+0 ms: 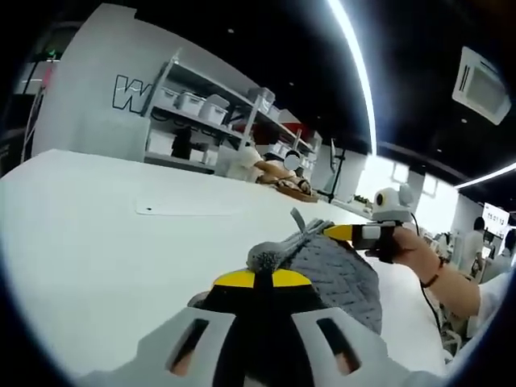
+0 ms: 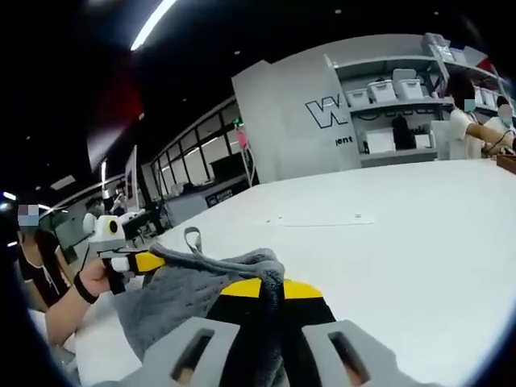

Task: Open the folded towel by lifting each exposed corner and separating the folded layers until the towel lies flat within the target outline without major curled edges

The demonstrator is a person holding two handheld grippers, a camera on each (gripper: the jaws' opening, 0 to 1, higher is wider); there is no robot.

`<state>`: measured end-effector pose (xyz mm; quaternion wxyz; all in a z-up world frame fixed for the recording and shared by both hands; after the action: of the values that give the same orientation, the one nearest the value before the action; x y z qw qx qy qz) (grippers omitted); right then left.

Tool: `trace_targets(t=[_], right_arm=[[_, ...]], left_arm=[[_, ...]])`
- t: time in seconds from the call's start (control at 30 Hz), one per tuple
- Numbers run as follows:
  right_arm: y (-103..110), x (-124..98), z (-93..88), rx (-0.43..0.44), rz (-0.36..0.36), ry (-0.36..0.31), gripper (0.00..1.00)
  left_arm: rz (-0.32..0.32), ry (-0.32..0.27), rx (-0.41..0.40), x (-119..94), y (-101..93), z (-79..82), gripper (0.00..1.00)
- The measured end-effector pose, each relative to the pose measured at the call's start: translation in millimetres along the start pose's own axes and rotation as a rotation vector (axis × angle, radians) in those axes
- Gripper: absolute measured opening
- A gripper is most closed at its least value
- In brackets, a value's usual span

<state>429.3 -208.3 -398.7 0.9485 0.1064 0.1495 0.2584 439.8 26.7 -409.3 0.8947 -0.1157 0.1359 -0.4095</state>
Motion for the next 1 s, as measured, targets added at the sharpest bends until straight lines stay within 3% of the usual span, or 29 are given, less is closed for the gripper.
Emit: trace_targets(t=[0.5, 1.0], right_arm=[[11.7, -11.8, 4.3, -0.048, 0.018, -0.020, 0.00], [22.5, -26.0, 9.3, -0.090, 0.040, -0.052, 0.00]], left_arm=[[-0.023, -0.019, -0.010, -8.4, -4.1, 1.1, 0.01], [-0.052, -0.041, 0.034, -21.8, -17.2, 7.4, 0.01]])
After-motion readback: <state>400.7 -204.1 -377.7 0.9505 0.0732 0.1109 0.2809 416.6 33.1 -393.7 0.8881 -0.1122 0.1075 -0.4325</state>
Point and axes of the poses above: the point that each gripper's makers call its tool centre point, and the gripper's own axes: x roughly forward along the fingers, y roughly to its left, z roughly out of its top, the point moved 4 cm from there along -x, roughly backward along the fingers, and after that the axes turned 3 degrees about z, right-handed, at the moved point
